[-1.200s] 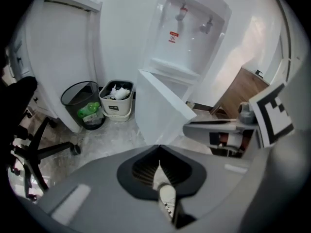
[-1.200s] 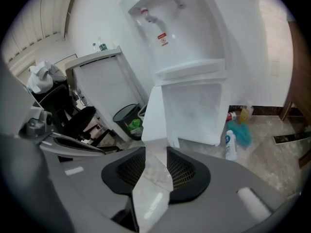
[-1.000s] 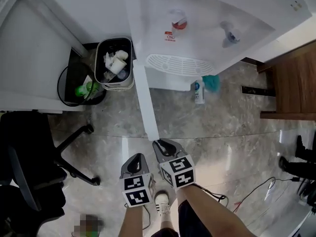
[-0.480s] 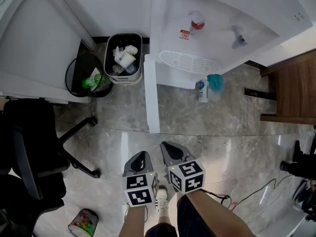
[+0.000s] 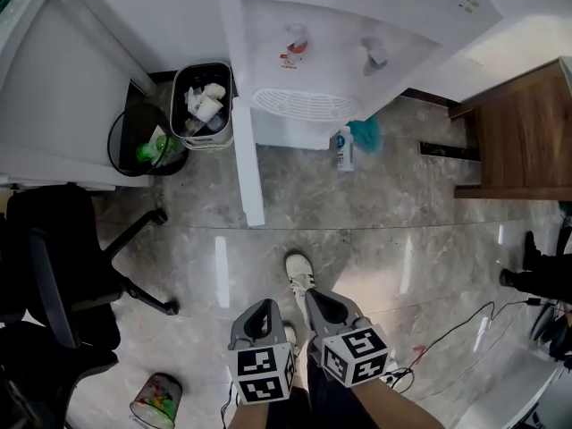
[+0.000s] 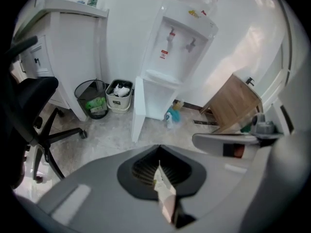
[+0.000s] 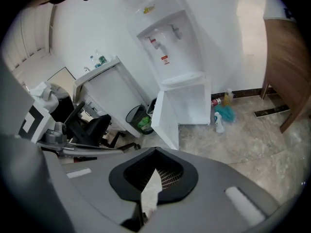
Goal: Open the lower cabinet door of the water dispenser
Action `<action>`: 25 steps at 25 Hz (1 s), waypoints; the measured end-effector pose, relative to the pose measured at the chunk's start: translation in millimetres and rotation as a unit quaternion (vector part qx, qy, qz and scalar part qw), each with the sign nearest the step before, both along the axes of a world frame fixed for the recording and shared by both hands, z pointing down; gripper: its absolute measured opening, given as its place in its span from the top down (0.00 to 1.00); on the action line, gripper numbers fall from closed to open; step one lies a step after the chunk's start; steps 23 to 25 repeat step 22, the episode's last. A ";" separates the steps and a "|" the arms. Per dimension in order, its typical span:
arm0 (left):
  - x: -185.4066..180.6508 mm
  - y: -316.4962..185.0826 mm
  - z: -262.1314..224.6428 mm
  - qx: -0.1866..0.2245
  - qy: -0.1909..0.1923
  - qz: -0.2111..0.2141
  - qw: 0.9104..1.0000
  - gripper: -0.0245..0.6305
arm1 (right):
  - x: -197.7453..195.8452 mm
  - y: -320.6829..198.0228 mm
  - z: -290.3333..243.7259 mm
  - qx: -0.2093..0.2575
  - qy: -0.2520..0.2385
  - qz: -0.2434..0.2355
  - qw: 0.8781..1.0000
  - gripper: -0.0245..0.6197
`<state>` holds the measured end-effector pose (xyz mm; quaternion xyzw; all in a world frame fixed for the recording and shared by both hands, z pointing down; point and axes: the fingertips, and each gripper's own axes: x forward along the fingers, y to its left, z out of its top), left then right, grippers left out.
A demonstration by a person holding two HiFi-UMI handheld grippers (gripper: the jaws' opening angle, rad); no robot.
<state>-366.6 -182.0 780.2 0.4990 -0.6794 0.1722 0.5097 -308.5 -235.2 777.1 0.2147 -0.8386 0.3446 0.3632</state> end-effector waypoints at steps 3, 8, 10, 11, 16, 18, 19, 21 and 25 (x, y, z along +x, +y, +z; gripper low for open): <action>7.6 2.2 2.2 -0.002 0.006 0.005 1.000 0.95 | 12.9 0.5 -1.5 0.004 0.006 0.011 1.000 0.97; 9.5 0.4 3.2 0.000 -0.001 0.009 1.000 0.95 | 20.3 2.9 1.8 0.007 0.011 0.013 1.000 0.97; 9.7 -0.9 3.2 0.001 -0.002 0.011 1.000 0.95 | 20.1 2.5 1.8 0.007 0.011 0.014 1.000 0.97; 9.8 -1.2 3.1 0.001 -0.002 0.012 1.000 0.95 | 19.5 2.3 1.3 0.008 0.011 0.013 1.000 0.97; 8.8 -3.7 2.1 0.002 0.000 0.010 1.000 0.95 | 17.3 -0.7 0.2 0.011 0.013 0.008 1.000 0.97; 7.8 -3.2 2.4 0.001 0.000 0.009 1.000 0.95 | 16.6 -0.6 0.6 0.013 0.016 0.006 1.000 0.97; 7.1 -2.6 2.8 0.000 0.000 0.009 1.000 0.95 | 15.9 -0.1 0.8 0.013 0.016 0.005 1.000 0.97; 5.7 -1.4 3.7 -0.001 0.000 0.009 1.000 0.95 | 14.1 1.1 0.9 0.014 0.017 0.002 1.000 0.97; 5.0 -0.8 4.2 -0.001 0.000 0.009 1.000 0.95 | 13.2 1.7 0.9 0.015 0.017 0.001 1.000 0.97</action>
